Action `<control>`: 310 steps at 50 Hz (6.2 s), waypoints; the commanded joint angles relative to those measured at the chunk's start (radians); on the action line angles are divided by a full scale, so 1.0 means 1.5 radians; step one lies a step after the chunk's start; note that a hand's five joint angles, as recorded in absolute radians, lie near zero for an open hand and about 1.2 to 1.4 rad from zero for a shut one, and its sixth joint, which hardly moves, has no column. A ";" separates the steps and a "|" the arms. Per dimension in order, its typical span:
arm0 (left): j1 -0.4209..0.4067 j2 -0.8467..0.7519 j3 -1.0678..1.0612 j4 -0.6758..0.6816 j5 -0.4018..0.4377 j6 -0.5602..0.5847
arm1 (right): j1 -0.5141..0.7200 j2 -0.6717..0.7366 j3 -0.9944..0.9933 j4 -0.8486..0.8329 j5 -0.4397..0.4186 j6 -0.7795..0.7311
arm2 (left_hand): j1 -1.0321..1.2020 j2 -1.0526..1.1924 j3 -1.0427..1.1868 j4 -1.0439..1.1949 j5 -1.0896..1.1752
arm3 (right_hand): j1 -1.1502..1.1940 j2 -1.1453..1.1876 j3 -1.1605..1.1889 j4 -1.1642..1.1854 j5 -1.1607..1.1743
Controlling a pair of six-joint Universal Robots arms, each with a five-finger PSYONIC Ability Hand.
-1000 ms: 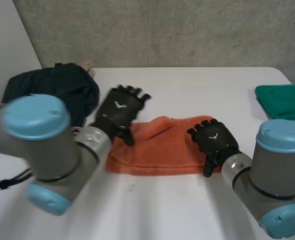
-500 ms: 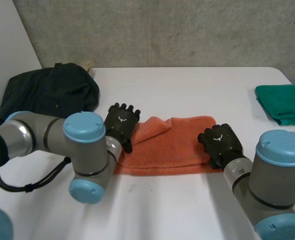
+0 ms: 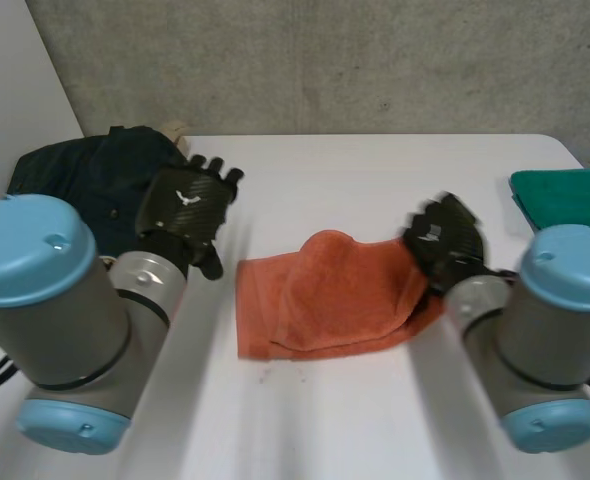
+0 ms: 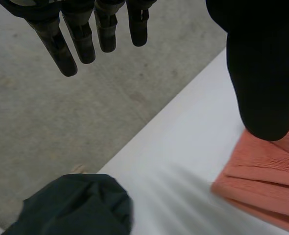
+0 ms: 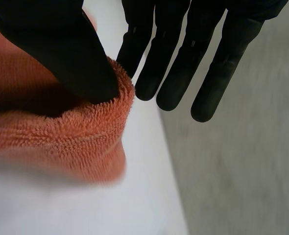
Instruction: Fold the laundry.
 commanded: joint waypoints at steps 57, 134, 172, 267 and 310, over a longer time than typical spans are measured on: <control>-0.067 -0.249 0.127 -0.145 -0.069 -0.044 | -0.012 0.210 -0.296 0.326 -0.109 0.538 | -0.006 -0.019 -0.023 -0.016 -0.029 | -0.592 -0.636 -0.640 -0.646 -0.625; 0.067 -0.064 0.277 -0.219 0.498 -0.201 | -0.007 0.161 -0.276 -0.099 0.033 0.345 | 0.010 -0.003 -0.008 0.000 -0.014 | 0.186 0.143 0.139 0.133 0.154; 0.027 -0.067 0.272 -0.219 0.477 -0.201 | -0.567 0.448 -0.440 -0.279 -0.413 0.556 | 0.012 -0.001 -0.006 0.002 -0.012 | 0.186 0.143 0.139 0.133 0.154; 0.083 -0.122 0.327 -0.057 0.315 -0.240 | -0.234 -0.165 0.196 -0.030 -0.192 0.307 | 0.804 0.791 0.787 0.794 0.781 | -0.629 -0.672 -0.676 -0.682 -0.661; 0.245 -0.368 0.409 -0.204 0.473 0.086 | -0.137 -0.093 0.144 0.109 -0.092 0.501 | 0.045 0.032 0.027 0.035 0.021 | -0.629 -0.672 -0.676 -0.682 -0.661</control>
